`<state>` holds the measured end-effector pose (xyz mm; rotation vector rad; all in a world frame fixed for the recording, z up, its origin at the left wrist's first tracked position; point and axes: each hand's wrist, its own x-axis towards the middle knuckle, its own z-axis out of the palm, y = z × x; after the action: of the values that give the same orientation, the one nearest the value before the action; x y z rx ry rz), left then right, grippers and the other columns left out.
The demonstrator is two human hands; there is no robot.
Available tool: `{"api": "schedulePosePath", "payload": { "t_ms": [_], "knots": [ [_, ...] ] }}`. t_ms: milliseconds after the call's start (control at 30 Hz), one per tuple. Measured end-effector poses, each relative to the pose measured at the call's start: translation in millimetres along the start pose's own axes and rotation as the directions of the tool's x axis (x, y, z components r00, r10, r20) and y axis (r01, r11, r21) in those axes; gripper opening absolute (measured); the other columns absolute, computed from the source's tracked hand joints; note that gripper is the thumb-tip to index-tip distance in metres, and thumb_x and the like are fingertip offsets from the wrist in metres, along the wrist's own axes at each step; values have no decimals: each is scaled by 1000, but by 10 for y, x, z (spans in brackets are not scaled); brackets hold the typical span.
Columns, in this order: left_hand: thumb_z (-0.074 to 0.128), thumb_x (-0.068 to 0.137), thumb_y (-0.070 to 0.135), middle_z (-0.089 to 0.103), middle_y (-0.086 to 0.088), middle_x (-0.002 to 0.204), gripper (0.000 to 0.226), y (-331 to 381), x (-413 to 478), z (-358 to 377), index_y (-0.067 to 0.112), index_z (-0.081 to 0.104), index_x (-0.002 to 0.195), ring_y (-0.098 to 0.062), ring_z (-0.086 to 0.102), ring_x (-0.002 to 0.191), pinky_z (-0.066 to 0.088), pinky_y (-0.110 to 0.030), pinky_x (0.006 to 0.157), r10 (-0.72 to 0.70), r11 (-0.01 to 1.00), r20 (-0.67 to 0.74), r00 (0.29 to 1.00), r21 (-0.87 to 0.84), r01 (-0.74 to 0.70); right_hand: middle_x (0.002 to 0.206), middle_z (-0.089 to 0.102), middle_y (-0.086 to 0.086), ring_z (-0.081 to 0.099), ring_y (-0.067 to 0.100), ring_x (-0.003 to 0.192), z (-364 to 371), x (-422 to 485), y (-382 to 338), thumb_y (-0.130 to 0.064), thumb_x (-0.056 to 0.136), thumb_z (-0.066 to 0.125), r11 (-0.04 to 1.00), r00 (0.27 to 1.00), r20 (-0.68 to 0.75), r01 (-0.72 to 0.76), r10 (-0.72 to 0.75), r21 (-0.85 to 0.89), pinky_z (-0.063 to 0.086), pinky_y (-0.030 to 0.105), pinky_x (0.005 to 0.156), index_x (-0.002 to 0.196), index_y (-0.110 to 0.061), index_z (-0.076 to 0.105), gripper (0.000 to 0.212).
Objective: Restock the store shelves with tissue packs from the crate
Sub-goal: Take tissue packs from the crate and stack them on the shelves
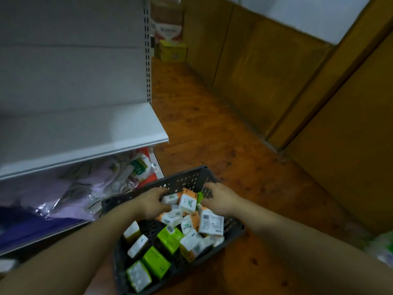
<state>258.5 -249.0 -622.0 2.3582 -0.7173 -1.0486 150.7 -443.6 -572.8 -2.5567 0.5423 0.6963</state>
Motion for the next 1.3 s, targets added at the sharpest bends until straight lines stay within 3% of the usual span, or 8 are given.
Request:
{"api": "schedulePosePath", "payload": {
  "t_ms": [233,333,467,900,1000,1067,1167,1300],
  "knots": [
    [56,91,29,39,-4,145,62,-634,946,1158,21,27,145,-13,56,101,44,-23,76,-39,998,55,998,-48,42,156,22,7,35,27,135,1355,982,675,-38,95,52,997,999,48,-10,6,82,38,37,103,150,-16,19,68],
    [57,91,32,25,-4,154,68,-744,1286,1577,18,22,148,-20,45,125,39,-23,91,-18,999,58,998,-28,19,155,21,9,42,29,129,1775,1278,1003,-40,93,54,997,998,54,-40,37,60,42,36,96,150,-18,19,71],
    [64,86,32,18,-3,157,80,-912,1705,2124,18,17,150,-22,28,140,30,-25,105,6,1000,91,996,10,-7,157,16,8,27,28,140,2161,1554,1338,-41,91,57,998,997,57,-54,53,26,32,38,109,151,-19,17,75],
    [69,80,34,32,-4,150,73,-1006,2025,2744,23,35,143,-22,40,132,38,-34,106,11,986,159,987,161,-37,142,30,12,40,35,125,2281,1705,1426,-38,89,59,874,912,403,133,77,-468,39,46,98,142,-20,34,62],
    [67,83,31,31,-5,151,69,-1033,2016,2712,23,34,143,-24,43,129,42,-36,103,-7,990,177,984,138,-18,121,52,11,53,30,106,2323,1758,1409,-30,89,59,836,892,451,211,47,-506,46,43,90,118,-9,55,36],
    [66,83,30,30,-6,152,69,-1050,2002,2697,23,33,144,-24,43,130,42,-35,103,-3,992,173,985,128,-20,105,58,12,59,30,94,2373,1786,1403,-19,88,56,810,920,392,231,-1,-540,50,42,82,102,-6,59,19],
    [68,82,31,31,-5,151,73,-1044,1944,2641,23,30,144,-23,40,132,39,-30,103,2,998,162,987,62,-12,120,58,10,58,31,104,2285,1762,1441,-14,89,48,844,968,238,192,-79,-501,50,37,81,122,-12,56,34],
    [77,73,26,56,-2,127,72,-1000,1838,2383,17,43,135,-18,57,109,48,-26,92,28,974,105,994,-225,-4,123,57,14,57,29,103,1868,1678,1514,-22,95,42,993,994,58,98,-94,-71,48,38,81,129,-14,51,36]
  ]
}}
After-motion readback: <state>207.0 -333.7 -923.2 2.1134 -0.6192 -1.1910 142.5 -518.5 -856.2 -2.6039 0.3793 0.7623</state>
